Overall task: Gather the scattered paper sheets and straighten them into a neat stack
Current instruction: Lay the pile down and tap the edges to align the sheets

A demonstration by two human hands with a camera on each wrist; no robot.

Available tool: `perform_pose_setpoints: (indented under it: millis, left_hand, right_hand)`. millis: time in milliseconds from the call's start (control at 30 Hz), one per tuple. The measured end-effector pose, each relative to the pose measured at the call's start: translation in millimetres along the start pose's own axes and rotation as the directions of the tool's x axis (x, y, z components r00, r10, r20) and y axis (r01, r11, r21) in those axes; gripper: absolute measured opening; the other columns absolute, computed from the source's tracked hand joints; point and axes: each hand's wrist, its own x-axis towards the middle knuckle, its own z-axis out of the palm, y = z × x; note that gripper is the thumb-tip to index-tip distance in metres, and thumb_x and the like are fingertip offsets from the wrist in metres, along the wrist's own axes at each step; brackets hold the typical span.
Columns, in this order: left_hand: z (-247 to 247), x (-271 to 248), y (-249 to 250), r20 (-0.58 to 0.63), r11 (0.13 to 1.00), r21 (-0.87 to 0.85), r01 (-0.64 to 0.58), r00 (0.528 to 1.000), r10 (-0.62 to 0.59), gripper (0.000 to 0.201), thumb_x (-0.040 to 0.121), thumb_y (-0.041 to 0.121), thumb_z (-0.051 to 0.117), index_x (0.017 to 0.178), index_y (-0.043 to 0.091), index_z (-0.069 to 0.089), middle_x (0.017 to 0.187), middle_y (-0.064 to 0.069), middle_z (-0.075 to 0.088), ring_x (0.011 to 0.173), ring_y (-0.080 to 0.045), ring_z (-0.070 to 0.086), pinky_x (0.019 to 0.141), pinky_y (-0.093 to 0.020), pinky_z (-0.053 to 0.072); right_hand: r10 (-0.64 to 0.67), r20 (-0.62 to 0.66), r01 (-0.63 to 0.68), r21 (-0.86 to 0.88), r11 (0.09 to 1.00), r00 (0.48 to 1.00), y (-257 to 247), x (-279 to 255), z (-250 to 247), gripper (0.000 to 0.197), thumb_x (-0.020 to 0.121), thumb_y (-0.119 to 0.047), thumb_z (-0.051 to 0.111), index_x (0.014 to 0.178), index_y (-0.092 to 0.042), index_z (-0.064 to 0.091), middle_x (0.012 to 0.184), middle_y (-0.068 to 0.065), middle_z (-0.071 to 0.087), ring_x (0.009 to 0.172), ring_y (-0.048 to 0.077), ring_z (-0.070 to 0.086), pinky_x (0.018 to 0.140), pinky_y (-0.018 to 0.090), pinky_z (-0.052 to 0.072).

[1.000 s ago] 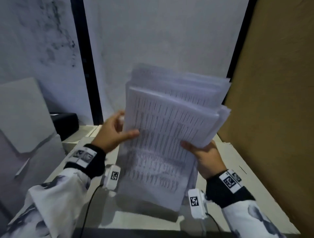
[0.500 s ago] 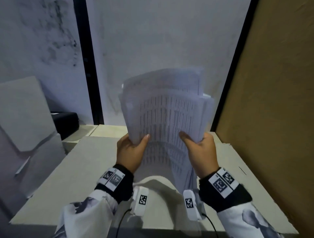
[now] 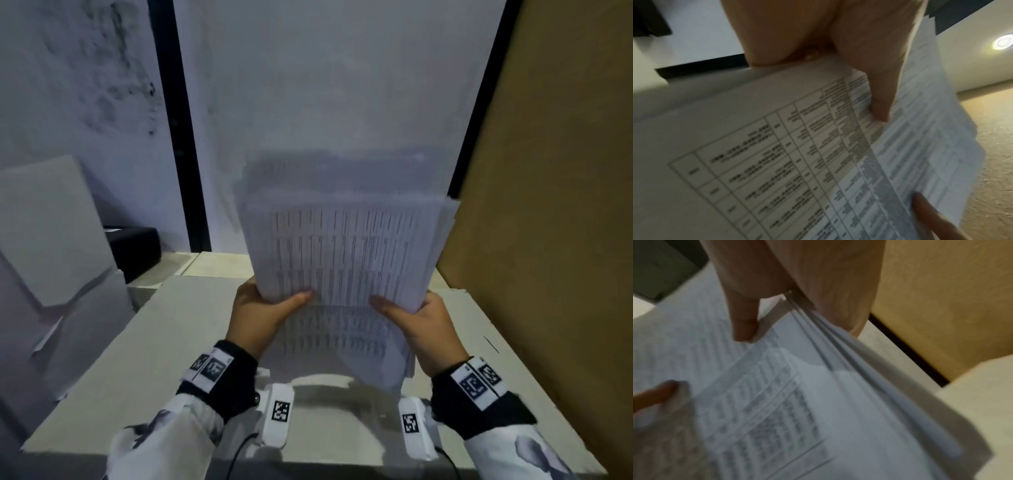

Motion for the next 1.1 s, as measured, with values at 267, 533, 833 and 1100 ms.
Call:
perform_pose_setpoints:
  millis: [267,533,833,1100]
  left_hand:
    - [23.0,-1.7,-10.2,-0.018,0.998,0.069,-0.003,1.000,0.004,0.033,0.069,0.027,0.089,0.099,0.029,0.074,0.095,0.012,0.077,0.088,-0.001,0.072,0.079,-0.023,0.059]
    - [-7.1,-2.9,-41.3,0.070,0.977,0.177,0.123,0.988,-0.137,0.069,0.064,0.025,0.092,0.124,0.018,0.059,0.117,0.005,0.069,0.104,-0.012,0.067,0.087,-0.033,0.059]
    - [21.5,20.4,0.5,-0.038,0.998,0.035,-0.043,0.998,0.044,0.041,0.077,0.024,0.084,0.115,0.016,0.071,0.103,0.008,0.076,0.094,-0.006,0.073,0.080,-0.027,0.060]
    - [-6.6,-15.6,-47.8,-0.055,0.994,0.083,0.072,0.996,-0.067,0.076,0.054,0.041,0.095,0.120,0.027,0.060,0.110,0.014,0.070,0.102,-0.006,0.067,0.088,-0.032,0.057]
  right_hand:
    - [-0.036,-0.112,0.026,-0.093,0.995,0.993,14.5,-6.6,17.1,0.018,0.089,-0.011,0.075,0.107,-0.011,0.074,0.099,0.001,0.080,0.094,0.019,0.077,0.078,0.027,0.062]
    - [0.108,0.003,-0.108,-0.034,0.994,0.994,34.6,-18.1,-1.2,0.035,0.079,-0.004,0.082,0.113,-0.004,0.074,0.110,0.010,0.079,0.105,0.029,0.075,0.097,0.049,0.058]
    - [-0.060,-0.100,0.055,-0.048,0.997,0.993,-10.9,9.9,19.4,0.023,0.088,-0.014,0.076,0.111,-0.013,0.072,0.108,0.009,0.078,0.097,0.024,0.076,0.085,0.045,0.063]
    - [0.055,-0.082,-0.076,-0.272,0.959,0.995,56.2,-24.9,2.8,0.013,0.086,-0.010,0.079,0.098,-0.010,0.072,0.094,0.008,0.077,0.096,0.033,0.072,0.072,0.032,0.058]
